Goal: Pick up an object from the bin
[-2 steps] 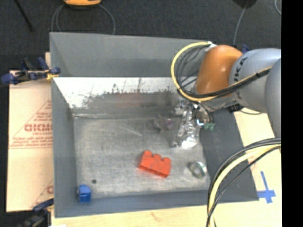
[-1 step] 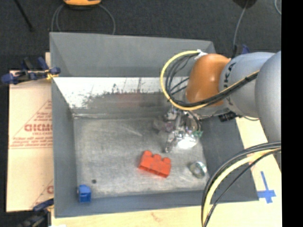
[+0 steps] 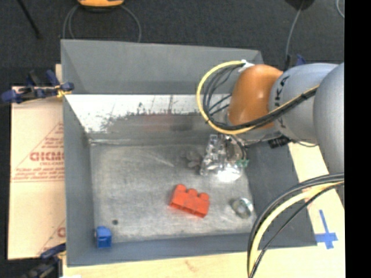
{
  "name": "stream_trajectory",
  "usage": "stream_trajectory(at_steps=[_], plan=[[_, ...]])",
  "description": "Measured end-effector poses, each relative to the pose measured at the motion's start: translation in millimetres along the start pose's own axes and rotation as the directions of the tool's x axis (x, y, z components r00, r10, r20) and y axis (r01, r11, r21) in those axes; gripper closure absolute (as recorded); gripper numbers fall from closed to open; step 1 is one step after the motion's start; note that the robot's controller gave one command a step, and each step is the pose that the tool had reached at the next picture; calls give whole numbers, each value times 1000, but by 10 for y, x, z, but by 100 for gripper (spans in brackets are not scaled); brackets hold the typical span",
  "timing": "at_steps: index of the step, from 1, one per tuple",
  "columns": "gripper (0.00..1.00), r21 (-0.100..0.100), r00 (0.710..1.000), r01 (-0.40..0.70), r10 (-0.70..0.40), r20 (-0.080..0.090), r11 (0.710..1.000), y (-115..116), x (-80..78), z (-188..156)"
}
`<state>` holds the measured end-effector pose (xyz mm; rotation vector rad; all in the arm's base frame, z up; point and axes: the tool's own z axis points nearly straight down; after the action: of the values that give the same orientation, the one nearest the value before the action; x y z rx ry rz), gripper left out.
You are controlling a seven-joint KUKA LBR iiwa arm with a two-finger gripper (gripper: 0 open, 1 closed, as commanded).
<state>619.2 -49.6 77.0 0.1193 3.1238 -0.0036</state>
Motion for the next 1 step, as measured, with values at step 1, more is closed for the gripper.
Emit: stream_trajectory(at_steps=[1], plan=[[100,-1,1000,-8,8,-2,1000,-151,94,-1456]])
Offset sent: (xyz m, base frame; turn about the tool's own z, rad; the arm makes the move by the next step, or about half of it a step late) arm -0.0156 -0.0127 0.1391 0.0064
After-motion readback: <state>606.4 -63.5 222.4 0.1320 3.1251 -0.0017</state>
